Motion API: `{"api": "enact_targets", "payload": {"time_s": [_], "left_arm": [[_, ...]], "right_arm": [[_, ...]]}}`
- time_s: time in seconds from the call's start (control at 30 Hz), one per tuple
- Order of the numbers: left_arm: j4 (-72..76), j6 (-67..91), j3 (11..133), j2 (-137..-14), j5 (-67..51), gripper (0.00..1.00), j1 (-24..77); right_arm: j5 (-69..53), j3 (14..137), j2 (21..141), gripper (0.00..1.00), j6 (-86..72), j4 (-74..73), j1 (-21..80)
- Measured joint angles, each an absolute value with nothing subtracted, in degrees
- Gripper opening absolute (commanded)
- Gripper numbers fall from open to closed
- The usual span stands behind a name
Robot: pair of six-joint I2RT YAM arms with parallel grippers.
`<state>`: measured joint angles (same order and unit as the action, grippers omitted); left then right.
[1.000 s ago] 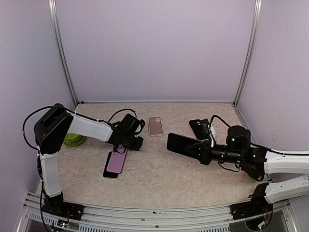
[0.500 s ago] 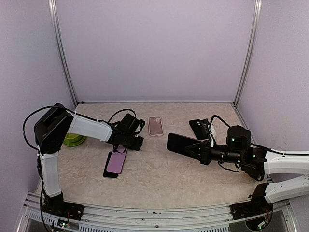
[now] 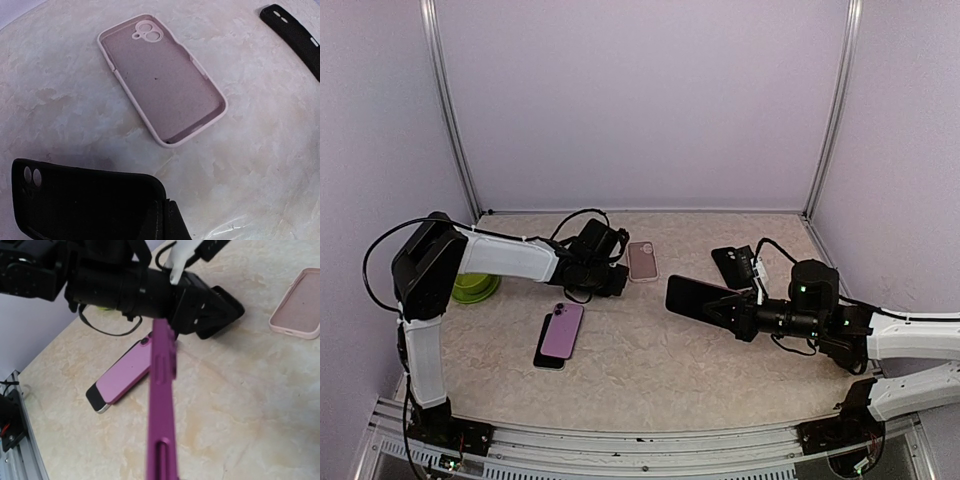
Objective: Put the phone into the phone case
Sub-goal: Pick up the phone case from the center of the board, then place the phone case at the center of the board.
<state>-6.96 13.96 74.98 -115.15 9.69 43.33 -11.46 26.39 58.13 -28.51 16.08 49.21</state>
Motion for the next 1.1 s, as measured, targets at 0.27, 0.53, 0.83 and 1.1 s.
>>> {"api": "enact_targets", "payload": {"time_s": [0.27, 0.53, 0.83, 1.1], "left_arm": [[-9.0, 20.3, 78.4, -115.2, 9.4, 0.03, 45.5], [-13.0, 27.7, 80.1, -115.2, 9.0, 0.03, 50.3], [-16.3, 35.0, 83.1, -115.1, 8.9, 0.03, 57.5], [-16.4, 40.1, 83.7, -115.7, 6.4, 0.07, 61.1]], "right_arm": [[-10.5, 26.4, 55.4, 0.0, -28.3, 15.2, 49.2], [-8.4, 26.4, 51.2, 0.0, -27.4, 12.5, 49.2], [-6.1, 26.4, 48.1, 0.0, -26.4, 9.8, 49.2], [-4.8, 26.4, 44.8, 0.0, -26.3, 8.8, 49.2]]}}
